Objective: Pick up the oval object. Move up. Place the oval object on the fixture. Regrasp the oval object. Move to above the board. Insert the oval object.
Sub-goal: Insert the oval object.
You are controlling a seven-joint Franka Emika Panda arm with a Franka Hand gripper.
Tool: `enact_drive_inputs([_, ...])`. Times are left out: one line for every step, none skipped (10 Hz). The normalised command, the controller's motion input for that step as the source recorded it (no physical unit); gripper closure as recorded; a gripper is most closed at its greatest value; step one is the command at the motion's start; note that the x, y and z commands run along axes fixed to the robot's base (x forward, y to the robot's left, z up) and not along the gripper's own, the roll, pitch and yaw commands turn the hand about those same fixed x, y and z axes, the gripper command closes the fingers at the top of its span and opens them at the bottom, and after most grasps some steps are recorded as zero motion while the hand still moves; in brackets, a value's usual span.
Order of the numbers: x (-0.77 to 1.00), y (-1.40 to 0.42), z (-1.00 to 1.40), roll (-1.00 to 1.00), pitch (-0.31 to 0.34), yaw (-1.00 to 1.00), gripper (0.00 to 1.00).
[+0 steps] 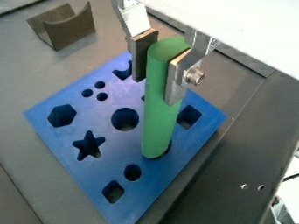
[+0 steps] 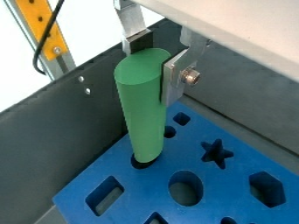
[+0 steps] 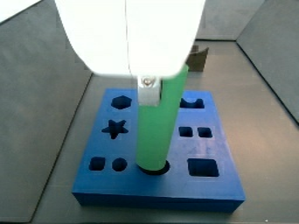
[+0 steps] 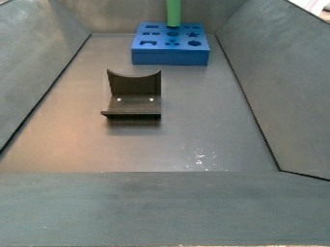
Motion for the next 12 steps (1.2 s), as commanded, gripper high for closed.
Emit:
enact_drive_inputs([0.16, 0.0, -0.22, 0.0, 0.019, 0.0, 1.0])
enact_drive_inputs([0.17, 0.0, -0.2, 0.0, 0.027, 0.0, 1.0])
enact_drive_inputs([0.16, 0.0, -0.19, 0.0, 0.026, 0.0, 1.0])
enact_drive_inputs([0.17, 0.0, -0.21, 0.0, 0.03, 0.0, 1.0])
enact_drive_inputs([0.13, 0.0, -0.26, 0.0, 0.036, 0.0, 1.0])
enact_drive_inputs([0.08, 0.0, -0.29, 0.01, 0.026, 0.0, 1.0])
enact_drive_inputs([0.0, -0.01, -0.34, 0.01, 0.0, 0.0, 1.0])
enact_drive_inputs([0.0, -0.04, -0.38, 0.01, 0.0, 0.0, 1.0])
enact_drive_inputs([-0.02, -0.08, -0.4, 0.03, 0.0, 0.0, 1.0])
enact_drive_inputs([-0.05, -0.09, -0.41, 0.03, -0.003, 0.0, 1.0])
enact_drive_inputs([-0.07, -0.04, -0.06, 0.0, 0.0, -0.03, 1.0])
enact_drive_inputs([0.04, 0.0, 0.0, 0.0, 0.029, 0.0, 1.0])
